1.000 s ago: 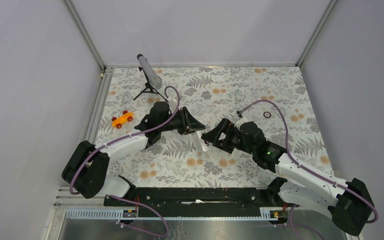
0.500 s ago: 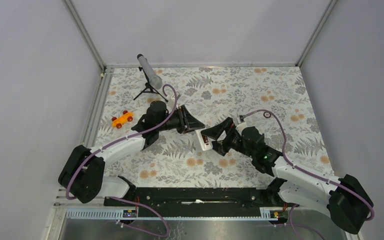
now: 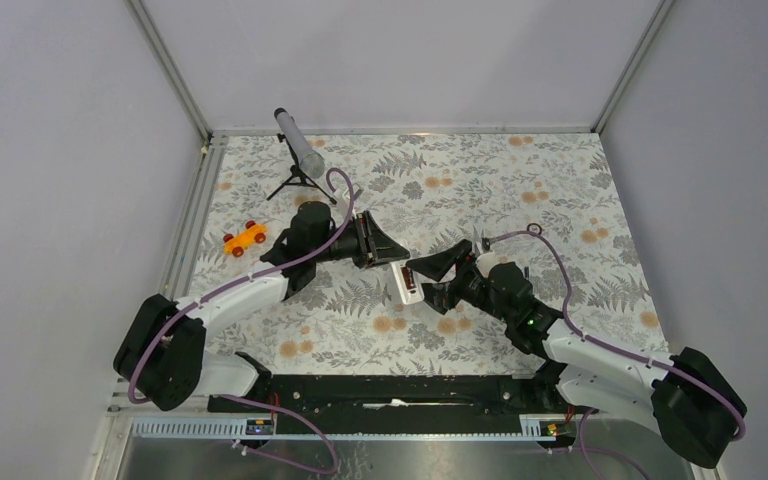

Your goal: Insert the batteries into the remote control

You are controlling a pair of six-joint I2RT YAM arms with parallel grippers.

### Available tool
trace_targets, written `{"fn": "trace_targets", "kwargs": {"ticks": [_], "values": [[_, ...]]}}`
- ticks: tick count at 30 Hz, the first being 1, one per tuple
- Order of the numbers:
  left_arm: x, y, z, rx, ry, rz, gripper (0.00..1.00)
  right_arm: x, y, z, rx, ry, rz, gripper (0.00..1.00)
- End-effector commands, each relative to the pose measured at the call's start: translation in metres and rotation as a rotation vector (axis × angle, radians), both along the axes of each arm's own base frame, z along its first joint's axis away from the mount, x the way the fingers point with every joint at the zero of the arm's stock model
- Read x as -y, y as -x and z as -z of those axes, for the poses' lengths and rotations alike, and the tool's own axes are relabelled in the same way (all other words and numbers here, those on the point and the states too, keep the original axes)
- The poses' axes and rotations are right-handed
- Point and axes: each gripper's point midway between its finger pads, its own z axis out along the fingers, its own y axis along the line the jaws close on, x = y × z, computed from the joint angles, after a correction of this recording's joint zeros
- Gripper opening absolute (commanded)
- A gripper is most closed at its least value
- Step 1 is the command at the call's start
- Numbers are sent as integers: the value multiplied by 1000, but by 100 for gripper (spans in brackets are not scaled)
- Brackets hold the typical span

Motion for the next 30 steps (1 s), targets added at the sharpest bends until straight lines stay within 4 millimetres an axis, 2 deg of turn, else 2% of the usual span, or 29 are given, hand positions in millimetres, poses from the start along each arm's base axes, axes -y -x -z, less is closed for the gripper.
{"fn": "trace_targets", "kwargs": {"ticks": [1, 10, 16, 22, 30], "values": [[2, 3, -32, 112, 67, 35, 0, -4, -3, -27, 23, -120, 1, 85], [2, 5, -36, 133, 75, 52, 0, -7, -3, -24, 12, -121, -20, 83], [1, 6, -39, 145, 80, 49, 0, -7, -2, -20, -9, -132, -29, 70], [2, 7, -39, 150, 85, 53, 0, -11, -1, -22, -14, -142, -50, 67], [1, 7, -45, 155, 94, 49, 0, -12, 0, -13, -31, -128, -59, 56]]}}
